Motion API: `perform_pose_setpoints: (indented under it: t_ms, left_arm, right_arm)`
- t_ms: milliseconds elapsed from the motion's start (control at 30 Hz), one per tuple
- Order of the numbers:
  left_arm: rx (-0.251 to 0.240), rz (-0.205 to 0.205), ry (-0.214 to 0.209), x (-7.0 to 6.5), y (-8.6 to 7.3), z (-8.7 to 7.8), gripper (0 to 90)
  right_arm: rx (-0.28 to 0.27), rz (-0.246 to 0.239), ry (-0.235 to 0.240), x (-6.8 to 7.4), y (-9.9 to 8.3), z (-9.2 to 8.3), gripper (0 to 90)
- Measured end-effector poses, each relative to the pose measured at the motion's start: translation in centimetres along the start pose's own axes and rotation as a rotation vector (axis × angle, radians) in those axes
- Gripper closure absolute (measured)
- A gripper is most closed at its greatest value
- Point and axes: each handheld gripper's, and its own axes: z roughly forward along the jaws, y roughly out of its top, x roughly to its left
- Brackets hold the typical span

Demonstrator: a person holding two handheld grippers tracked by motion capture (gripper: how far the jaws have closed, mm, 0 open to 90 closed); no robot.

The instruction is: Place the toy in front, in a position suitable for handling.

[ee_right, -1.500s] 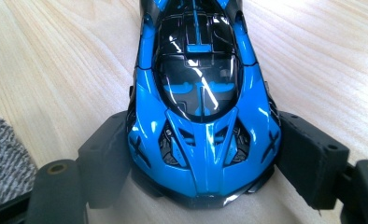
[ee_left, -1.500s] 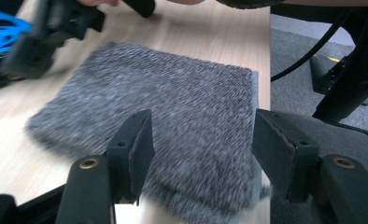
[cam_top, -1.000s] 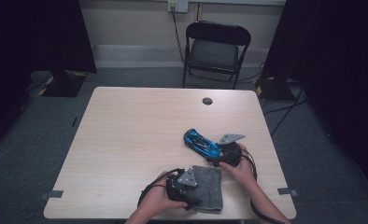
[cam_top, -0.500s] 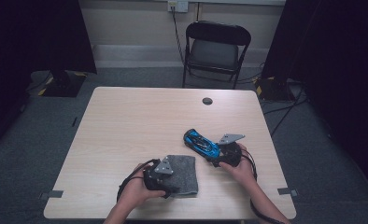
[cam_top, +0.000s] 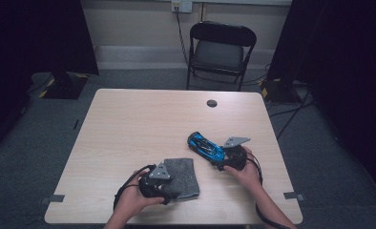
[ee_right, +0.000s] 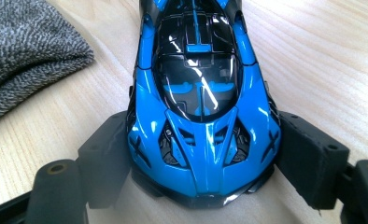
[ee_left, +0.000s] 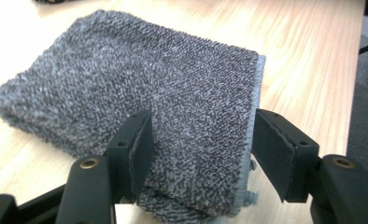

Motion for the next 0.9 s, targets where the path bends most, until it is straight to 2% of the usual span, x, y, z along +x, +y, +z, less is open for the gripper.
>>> perform_pose_setpoints:
  t_ms: [67, 233, 300, 433, 667, 767, 900]
  left_arm:
    - [0.04, 0.013, 0.009, 0.1, -0.2, 0.0, 41.9]
    - [0.039, 0.015, 0.044, 1.0, -1.0, -0.4, 38.2]
    - [0.064, 0.015, 0.089, 1.6, -1.2, -0.9, 35.4]
    - [0.073, -0.023, 0.123, 2.9, -2.1, -1.4, 33.2]
    - [0.049, -0.075, 0.188, 5.2, -2.7, -2.0, 33.1]
    - [0.023, -0.108, 0.215, 6.2, -3.1, -2.4, 33.1]
    - [-0.013, -0.136, 0.241, 6.4, -3.1, -3.2, 33.2]
  right_arm:
    - [0.0, 0.0, 0.0, 0.0, 0.0, 0.0, 23.8]
    - [0.002, 0.0, -0.001, 0.0, 0.0, 0.0, 23.8]
    - [0.002, 0.001, -0.001, 0.0, 0.0, 0.0, 23.8]
    - [0.002, 0.001, -0.001, 0.0, 0.0, 0.0, 23.8]
    - [0.002, 0.001, -0.001, 0.0, 0.0, 0.0, 23.8]
    - [0.001, 0.001, -0.001, 0.0, 0.0, 0.0, 23.7]
    - [0.002, 0.001, -0.001, 0.0, 0.0, 0.0, 23.8]
